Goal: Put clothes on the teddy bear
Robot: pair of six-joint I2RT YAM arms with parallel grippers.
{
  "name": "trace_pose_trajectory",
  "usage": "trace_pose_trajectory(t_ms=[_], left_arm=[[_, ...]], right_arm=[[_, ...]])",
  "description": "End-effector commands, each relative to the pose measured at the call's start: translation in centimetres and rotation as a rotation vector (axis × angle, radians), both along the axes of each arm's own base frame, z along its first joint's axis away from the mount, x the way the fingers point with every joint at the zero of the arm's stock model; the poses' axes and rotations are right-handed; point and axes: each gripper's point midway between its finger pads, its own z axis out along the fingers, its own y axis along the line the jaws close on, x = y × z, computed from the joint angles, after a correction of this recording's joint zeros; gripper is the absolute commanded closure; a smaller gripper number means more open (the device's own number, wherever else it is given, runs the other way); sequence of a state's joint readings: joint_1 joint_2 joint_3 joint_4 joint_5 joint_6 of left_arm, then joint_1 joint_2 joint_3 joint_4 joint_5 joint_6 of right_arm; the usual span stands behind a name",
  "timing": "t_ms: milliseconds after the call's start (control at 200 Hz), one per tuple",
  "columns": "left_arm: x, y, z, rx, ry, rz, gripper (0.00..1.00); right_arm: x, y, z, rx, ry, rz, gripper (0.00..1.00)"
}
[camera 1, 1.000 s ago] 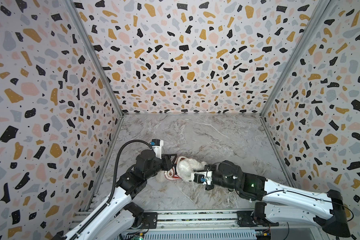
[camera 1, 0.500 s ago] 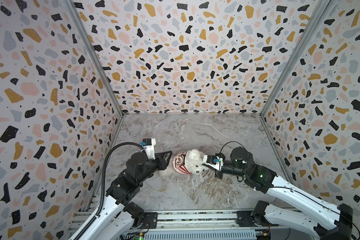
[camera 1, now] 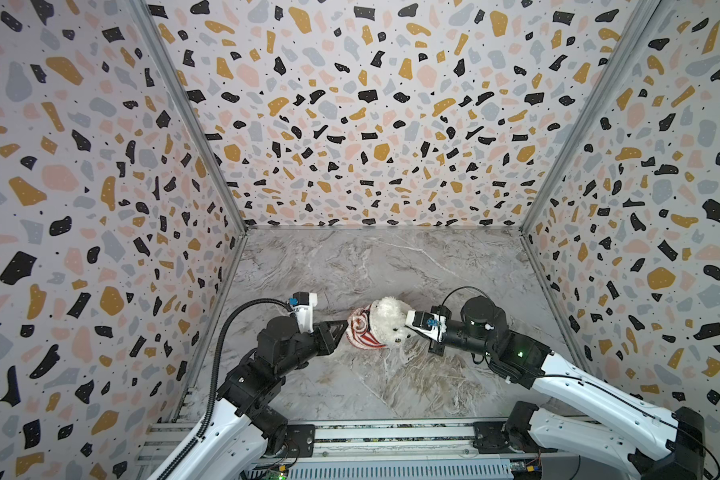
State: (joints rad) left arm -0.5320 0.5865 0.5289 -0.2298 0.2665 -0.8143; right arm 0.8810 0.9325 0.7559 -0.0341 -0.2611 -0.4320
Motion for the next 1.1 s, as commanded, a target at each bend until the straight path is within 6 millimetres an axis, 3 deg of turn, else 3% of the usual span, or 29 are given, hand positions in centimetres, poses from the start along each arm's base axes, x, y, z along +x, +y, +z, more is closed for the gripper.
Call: trace_pose_trajectory(t_ms=[0,370,581,911,1091], left_arm=[[0.0,-0.8,0.3,-0.052,-0.005,-0.032,0.78],[0.2,-2.2,0.0,-0.139,0.017,-0.074,0.74],[0.3,-2.7,-0.7,-0.127,0.029,-0.082,0.79],[0.8,-2.9,-2.6,-0.080,0.053,-0.073,0.82],[1.3,-3.0,-3.4,-0.038,0.040,-0.074,0.85]], right_arm=[[0.5,-0.2,1.5,0.047,-0.043,-0.028,1.00],[0.4,-0.2,1.3,0.042,-0.072,-0.033,1.00],[0.1,0.0,1.2,0.025,-0.123,-0.052,1.00],[0.1,-0.3,5.2,0.107,-0.231,-0.102,1.00],[0.5,-0.4,2.4,0.031,-0.178,-0.126,1.00]])
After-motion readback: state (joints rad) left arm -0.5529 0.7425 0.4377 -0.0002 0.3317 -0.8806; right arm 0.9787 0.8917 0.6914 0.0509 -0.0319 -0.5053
